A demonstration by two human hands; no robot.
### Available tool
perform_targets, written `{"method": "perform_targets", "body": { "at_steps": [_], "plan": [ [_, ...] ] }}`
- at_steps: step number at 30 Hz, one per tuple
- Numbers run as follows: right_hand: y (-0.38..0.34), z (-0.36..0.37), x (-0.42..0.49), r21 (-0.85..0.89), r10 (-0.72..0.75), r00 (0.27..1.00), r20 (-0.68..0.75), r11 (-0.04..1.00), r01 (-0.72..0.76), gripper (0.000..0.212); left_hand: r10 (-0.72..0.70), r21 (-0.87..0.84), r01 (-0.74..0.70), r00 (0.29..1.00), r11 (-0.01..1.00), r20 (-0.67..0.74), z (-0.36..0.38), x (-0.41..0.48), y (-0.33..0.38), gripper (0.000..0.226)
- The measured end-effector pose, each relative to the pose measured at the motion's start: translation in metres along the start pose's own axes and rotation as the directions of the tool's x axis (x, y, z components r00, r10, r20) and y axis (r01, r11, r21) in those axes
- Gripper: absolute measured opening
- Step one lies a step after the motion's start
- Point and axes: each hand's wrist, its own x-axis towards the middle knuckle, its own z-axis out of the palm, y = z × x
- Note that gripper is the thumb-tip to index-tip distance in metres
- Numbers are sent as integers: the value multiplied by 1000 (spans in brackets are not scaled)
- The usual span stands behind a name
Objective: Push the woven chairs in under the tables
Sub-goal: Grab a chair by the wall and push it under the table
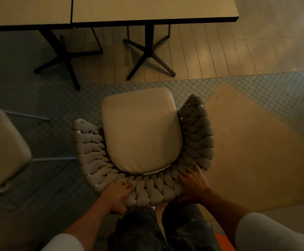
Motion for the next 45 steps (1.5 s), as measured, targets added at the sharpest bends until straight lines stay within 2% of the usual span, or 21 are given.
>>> {"method": "perform_targets", "body": {
  "at_steps": [4, 7, 9, 13, 17, 22, 27, 45],
  "plan": [
    [8, 9, 7, 44, 62, 998, -33, 997, -61, 102, 30, 53, -34, 997, 998, 75, -3, 6, -11, 67],
    [12, 2, 15, 75, 63, 995, -73, 995, -58, 103, 23, 47, -25, 998, 999, 60, -11, 14, -21, 70],
    [15, -2, 20, 78, 78, 994, -75, 994, -72, 103, 13, 54, -19, 995, 998, 101, -20, 19, -27, 74],
    [22, -12, 28, 80, 65, 990, -124, 995, -55, 101, -10, 44, 8, 999, 999, 51, -32, 27, -34, 68],
    [30, -29, 35, 78, 49, 991, -124, 996, -39, 108, -32, -14, 32, 999, 999, 10, -41, 37, -44, 68],
    [40, -43, 47, 79, 76, 994, -82, 994, -69, 103, -49, 15, 49, 999, 999, 12, -68, 50, -52, 79],
    [54, -65, 60, 58, 85, 992, -97, 995, -80, 99, -43, 13, 44, 996, 999, -75, -85, 65, -63, 74],
    [89, -85, 104, -8, 34, 985, -169, 999, -36, 93, -44, 37, 50, 987, 998, -153, -117, 96, -96, 74]
  ]
}}
